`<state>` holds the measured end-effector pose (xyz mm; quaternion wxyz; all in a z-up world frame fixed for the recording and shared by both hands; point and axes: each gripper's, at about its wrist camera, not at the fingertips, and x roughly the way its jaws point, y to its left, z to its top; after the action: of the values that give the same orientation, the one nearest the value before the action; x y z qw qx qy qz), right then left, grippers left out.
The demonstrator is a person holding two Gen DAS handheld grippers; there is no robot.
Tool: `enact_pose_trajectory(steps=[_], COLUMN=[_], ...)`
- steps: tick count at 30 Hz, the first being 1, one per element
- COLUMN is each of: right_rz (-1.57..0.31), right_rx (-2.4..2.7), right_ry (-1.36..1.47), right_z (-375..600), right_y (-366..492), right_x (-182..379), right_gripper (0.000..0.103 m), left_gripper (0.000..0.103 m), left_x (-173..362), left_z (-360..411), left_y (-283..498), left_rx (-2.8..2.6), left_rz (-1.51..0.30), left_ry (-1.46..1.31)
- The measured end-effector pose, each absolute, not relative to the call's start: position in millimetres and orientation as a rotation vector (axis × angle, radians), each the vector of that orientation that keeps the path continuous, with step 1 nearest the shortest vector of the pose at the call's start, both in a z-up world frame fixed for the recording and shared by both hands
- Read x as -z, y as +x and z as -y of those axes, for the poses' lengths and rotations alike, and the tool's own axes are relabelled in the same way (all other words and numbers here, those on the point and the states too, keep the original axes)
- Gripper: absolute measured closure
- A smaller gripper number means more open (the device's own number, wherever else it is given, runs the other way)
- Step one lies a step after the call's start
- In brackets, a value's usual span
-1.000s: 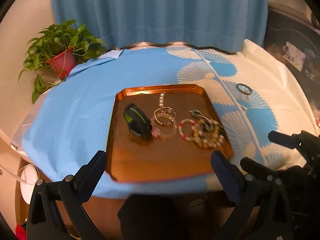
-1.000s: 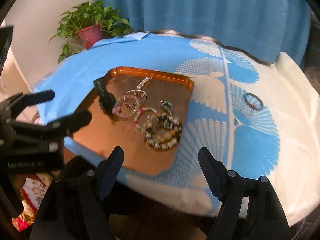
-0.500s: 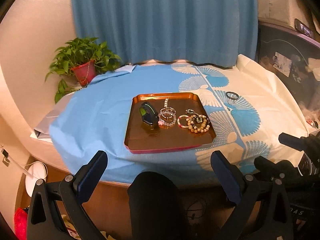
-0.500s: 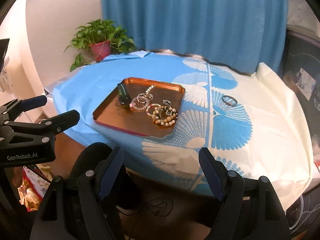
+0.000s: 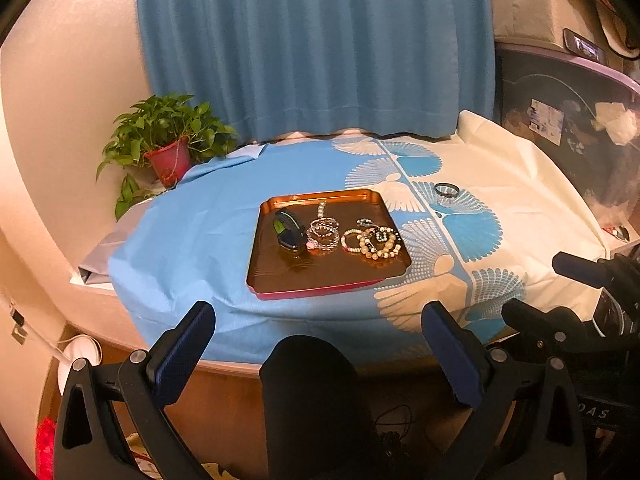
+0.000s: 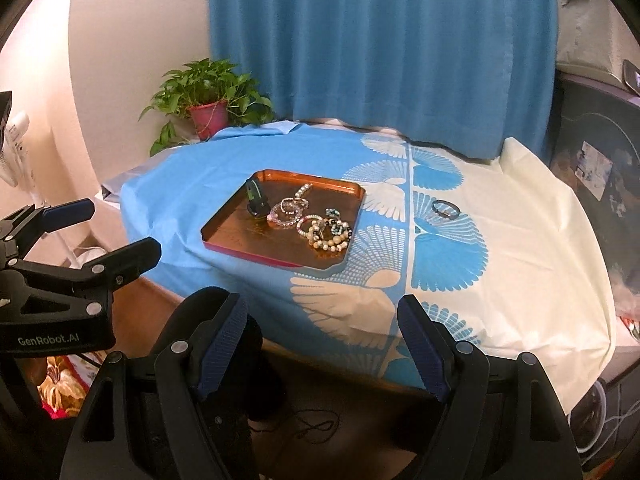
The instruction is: Organize jewelry
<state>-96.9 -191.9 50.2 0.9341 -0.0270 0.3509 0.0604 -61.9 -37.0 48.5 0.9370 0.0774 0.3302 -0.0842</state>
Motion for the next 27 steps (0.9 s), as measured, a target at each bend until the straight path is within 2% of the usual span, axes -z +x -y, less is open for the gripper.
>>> enact_pose_trajectory(steps=[27], right_rz=[-0.761], right_rx=[-0.066], right_ry=[0.027], right_z=[238], right_y=[-61], right_x=[-28], right_gripper=[0.025], left_gripper=[0.001], left_x=[-25], left_z=[61], left_y=[-26], left_rx=[0.196], left_rz=[-0.76], left_ry=[0.217])
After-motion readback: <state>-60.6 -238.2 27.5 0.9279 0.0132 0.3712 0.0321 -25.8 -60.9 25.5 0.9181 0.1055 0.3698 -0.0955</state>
